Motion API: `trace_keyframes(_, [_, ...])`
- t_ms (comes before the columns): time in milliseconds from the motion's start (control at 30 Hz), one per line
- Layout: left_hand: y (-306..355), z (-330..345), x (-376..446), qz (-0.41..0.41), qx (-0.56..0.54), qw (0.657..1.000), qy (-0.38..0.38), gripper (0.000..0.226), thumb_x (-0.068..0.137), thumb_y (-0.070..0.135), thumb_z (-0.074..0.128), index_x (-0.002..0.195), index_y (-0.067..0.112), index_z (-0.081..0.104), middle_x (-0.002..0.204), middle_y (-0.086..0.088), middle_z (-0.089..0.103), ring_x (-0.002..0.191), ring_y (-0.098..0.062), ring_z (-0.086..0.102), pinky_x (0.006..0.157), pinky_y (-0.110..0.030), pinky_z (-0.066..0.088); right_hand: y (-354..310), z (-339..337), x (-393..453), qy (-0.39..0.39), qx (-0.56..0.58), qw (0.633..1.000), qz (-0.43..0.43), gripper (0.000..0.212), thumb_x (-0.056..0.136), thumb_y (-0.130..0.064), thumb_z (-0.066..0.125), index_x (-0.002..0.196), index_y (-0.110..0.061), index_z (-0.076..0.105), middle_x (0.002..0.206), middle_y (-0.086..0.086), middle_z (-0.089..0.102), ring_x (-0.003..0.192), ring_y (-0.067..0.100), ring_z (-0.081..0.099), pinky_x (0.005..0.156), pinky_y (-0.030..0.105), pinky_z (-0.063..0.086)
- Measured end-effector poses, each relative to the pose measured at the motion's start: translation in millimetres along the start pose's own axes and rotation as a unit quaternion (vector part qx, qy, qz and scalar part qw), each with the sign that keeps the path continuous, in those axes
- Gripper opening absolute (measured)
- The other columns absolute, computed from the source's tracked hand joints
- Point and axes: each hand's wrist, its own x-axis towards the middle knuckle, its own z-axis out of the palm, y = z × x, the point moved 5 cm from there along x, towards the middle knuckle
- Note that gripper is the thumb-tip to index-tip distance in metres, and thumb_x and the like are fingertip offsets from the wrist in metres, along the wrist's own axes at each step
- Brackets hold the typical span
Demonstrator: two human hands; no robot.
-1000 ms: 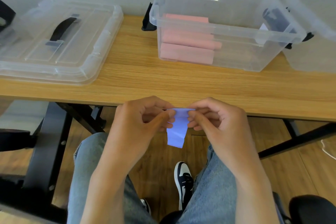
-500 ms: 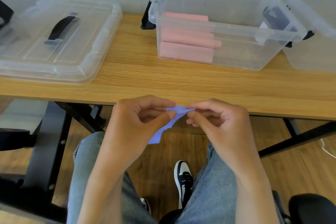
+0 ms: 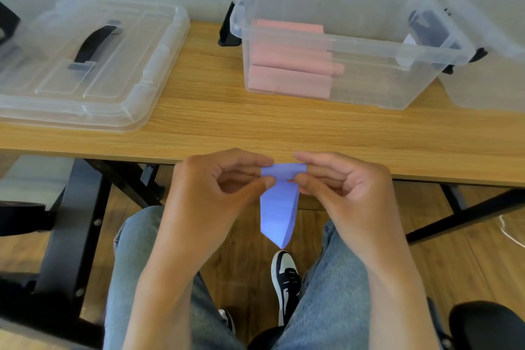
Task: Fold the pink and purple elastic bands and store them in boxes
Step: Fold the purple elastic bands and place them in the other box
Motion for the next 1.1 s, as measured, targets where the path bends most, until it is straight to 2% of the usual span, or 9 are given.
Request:
trace_keyframes(167, [2.2,4.7,0.5,0.031,0.106,0.994,0.016,0.018,0.081,0.014,0.085,0.094,0.026,0.082,0.077,0.016,0.076,0.078,0.001,0.072,0.074,-0.008,0.053,1.3,2.8,-0.2,0.017,-0.088,0.995,-0.036,0.026,0.094,-0.001,0.072,0.101,-0.026,0.079,0.085,-0.012,0.079,0.083,0.007,0.077,0.08,0.037,0.063])
trace_keyframes(300, [-0.5,12.1,4.0,0.058,0.181,0.982,-0.014,0.018,0.087,0.011,0.079,0.09,0.028,0.075,0.08,0.017,0.068,0.083,-0.005,0.065,0.072,-0.014,0.051,8.1,7.5,2.8,0.002,-0.15,0.988,-0.047,0.02,0.098,-0.005,0.067,0.095,-0.024,0.073,0.084,-0.011,0.072,0.08,0.01,0.072,0.073,0.037,0.06])
trace_keyframes(400, [-1.4,15.0,5.4,0.066,0.199,0.978,-0.019,0.012,0.091,0.013,0.075,0.092,0.024,0.071,0.089,0.014,0.054,0.086,-0.005,0.055,0.073,-0.013,0.045,7.2,8.8,5.5,-0.003,-0.204,0.976,-0.071,0.009,0.1,-0.012,0.066,0.098,-0.019,0.071,0.093,-0.014,0.056,0.085,0.005,0.06,0.072,0.016,0.047])
trace_keyframes(467, [0.7,13.8,5.5,0.072,0.193,0.978,-0.017,0.008,0.092,0.017,0.074,0.091,0.024,0.071,0.088,0.013,0.054,0.082,-0.001,0.054,0.07,-0.008,0.042,4.7,7.1,6.0,0.012,-0.213,0.974,-0.076,0.007,0.1,-0.015,0.066,0.095,-0.018,0.071,0.089,-0.016,0.051,0.081,0.003,0.056,0.071,0.011,0.039])
trace_keyframes(567, [0.1,10.8,3.2,0.057,0.166,0.984,-0.019,0.012,0.093,0.023,0.073,0.083,0.029,0.07,0.07,0.01,0.063,0.066,-0.006,0.059,0.061,-0.011,0.042,6.0,4.4,3.1,0.013,-0.162,0.985,-0.054,0.016,0.101,-0.02,0.066,0.088,-0.024,0.073,0.072,-0.013,0.061,0.064,0.009,0.056,0.06,0.019,0.038])
trace_keyframes(633, [-1.4,9.1,1.7,0.035,0.126,0.991,-0.015,0.01,0.091,0.023,0.075,0.083,0.029,0.073,0.066,0.014,0.07,0.064,-0.005,0.068,0.062,-0.012,0.049,7.7,2.6,2.2,0.009,-0.113,0.993,-0.031,0.017,0.1,-0.018,0.067,0.087,-0.025,0.076,0.064,-0.009,0.065,0.056,0.01,0.061,0.056,0.027,0.048])
trace_keyframes(800, [-7.6,10.7,0.9,-0.022,0.03,0.999,-0.016,0.007,0.089,0.019,0.077,0.091,0.024,0.074,0.075,0.009,0.078,0.075,-0.007,0.076,0.078,-0.033,0.063,8.2,4.3,1.3,-0.005,-0.019,1.0,0.004,0.015,0.101,-0.007,0.063,0.095,-0.013,0.075,0.074,0.002,0.076,0.069,0.017,0.077,0.065,0.029,0.062])
trace_keyframes(967, [-4.6,7.2,0.7,-0.036,-0.019,0.999,0.004,0.015,0.083,0.013,0.083,0.094,0.022,0.078,0.083,0.011,0.079,0.081,-0.006,0.077,0.077,-0.02,0.061,4.3,3.7,0.2,0.004,0.053,0.999,0.011,0.013,0.098,-0.001,0.066,0.106,-0.007,0.075,0.087,0.004,0.08,0.085,0.019,0.079,0.077,0.035,0.065])
trace_keyframes(1100, [-1.5,5.9,-0.6,-0.037,-0.079,0.996,0.013,0.009,0.083,0.015,0.082,0.091,0.016,0.079,0.084,0.003,0.08,0.083,-0.015,0.078,0.081,-0.028,0.062,-0.7,1.8,-0.4,0.005,0.095,0.995,0.013,0.013,0.093,-0.007,0.072,0.105,-0.006,0.076,0.09,0.008,0.081,0.087,0.022,0.079,0.08,0.034,0.064])
